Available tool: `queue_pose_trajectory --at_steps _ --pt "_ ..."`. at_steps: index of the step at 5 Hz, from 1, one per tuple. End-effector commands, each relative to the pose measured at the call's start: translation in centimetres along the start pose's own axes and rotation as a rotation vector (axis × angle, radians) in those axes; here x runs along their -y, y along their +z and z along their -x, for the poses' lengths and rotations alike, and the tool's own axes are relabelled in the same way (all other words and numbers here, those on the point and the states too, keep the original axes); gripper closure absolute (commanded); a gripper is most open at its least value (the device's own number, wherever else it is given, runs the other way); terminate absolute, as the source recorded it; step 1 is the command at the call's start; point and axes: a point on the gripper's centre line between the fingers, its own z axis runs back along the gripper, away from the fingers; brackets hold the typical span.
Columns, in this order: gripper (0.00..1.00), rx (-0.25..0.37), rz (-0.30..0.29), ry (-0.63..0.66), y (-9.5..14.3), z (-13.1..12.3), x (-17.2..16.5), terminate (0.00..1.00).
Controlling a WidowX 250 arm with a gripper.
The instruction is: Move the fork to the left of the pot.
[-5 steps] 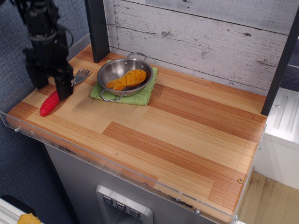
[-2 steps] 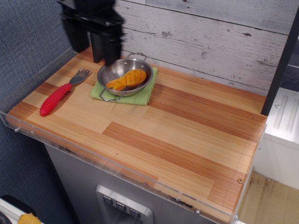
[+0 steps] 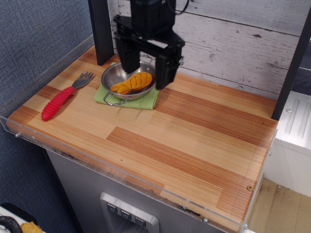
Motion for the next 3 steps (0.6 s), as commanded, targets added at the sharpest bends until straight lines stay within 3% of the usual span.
queue_pose_trajectory --at_steps 1,2,3 --pt "0.00 0.118 -0.080 0.016 1.78 1.24 1.07 0.00" --pt "0.00 0.118 -0.080 0.016 1.78 1.24 1.07 0.00" --pt "0.00 0.118 -0.080 0.016 1.78 1.24 1.07 1.00"
